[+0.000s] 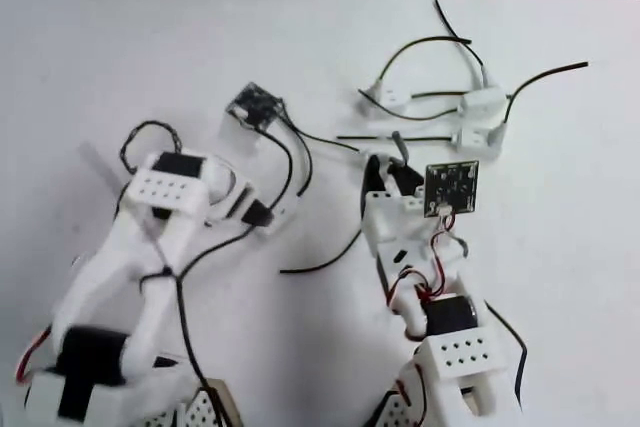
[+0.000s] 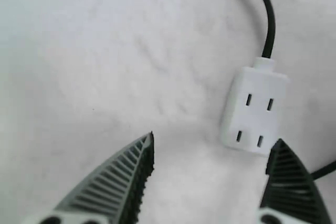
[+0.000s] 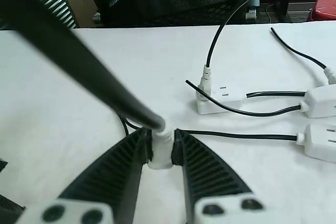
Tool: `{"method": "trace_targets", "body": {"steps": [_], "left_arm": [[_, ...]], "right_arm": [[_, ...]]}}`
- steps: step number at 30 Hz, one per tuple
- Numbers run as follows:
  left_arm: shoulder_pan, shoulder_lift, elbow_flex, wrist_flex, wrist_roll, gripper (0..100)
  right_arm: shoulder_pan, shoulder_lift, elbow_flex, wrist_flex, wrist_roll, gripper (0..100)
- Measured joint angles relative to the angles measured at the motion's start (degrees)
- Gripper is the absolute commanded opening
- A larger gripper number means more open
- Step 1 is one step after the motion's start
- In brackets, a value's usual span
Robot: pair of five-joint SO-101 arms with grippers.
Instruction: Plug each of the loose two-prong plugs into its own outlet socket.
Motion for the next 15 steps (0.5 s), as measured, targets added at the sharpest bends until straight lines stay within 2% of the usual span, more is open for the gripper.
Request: {"method": "trace_targets", "body": {"steps": [7,10,15], "left_arm": [[-1.05,-18.37,2.37,7.65,0.0,29],[-2.73,-27.16,8.7,7.12,0.7,28],[-9.85,-42.81,21.27,2.55,0.97,28]], "right_arm": [[0.0,0.0,0.0,0.0,0.18,1.7],[-0.09,0.0,0.0,0.0,0.18,1.7],[-2.55,0.0,1.76,0.0,0.18,1.7]]}}
